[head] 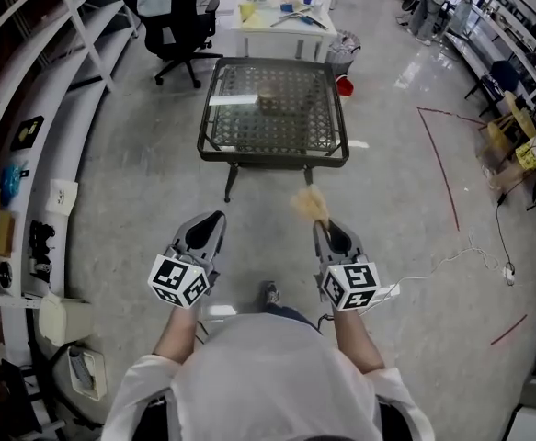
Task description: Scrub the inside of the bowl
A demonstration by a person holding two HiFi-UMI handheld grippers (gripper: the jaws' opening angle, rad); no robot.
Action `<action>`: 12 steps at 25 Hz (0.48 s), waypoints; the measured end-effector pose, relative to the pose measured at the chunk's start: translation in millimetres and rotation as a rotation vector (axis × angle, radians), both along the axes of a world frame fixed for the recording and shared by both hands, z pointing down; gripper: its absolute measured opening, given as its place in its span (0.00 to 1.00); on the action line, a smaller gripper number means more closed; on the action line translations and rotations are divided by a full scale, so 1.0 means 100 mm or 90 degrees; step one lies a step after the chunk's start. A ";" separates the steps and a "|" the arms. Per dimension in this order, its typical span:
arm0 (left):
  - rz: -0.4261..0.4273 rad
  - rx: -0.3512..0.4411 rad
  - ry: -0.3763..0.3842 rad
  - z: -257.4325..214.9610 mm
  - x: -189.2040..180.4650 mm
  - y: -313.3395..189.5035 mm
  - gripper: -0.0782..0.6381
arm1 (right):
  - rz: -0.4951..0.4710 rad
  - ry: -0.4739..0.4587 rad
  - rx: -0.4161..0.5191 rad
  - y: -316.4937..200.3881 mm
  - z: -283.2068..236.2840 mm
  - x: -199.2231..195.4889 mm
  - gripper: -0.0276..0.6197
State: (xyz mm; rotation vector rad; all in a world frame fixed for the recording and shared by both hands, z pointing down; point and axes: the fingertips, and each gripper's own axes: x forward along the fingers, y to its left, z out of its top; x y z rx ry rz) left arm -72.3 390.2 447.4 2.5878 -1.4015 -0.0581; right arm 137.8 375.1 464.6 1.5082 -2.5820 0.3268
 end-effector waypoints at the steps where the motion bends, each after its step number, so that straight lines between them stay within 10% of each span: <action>1: -0.004 -0.002 -0.001 0.01 0.01 -0.07 0.17 | -0.004 -0.001 -0.001 -0.08 0.01 0.01 0.15; 12: -0.058 -0.010 0.007 0.06 0.18 -0.66 0.17 | -0.048 -0.007 -0.002 -0.83 0.05 0.20 0.15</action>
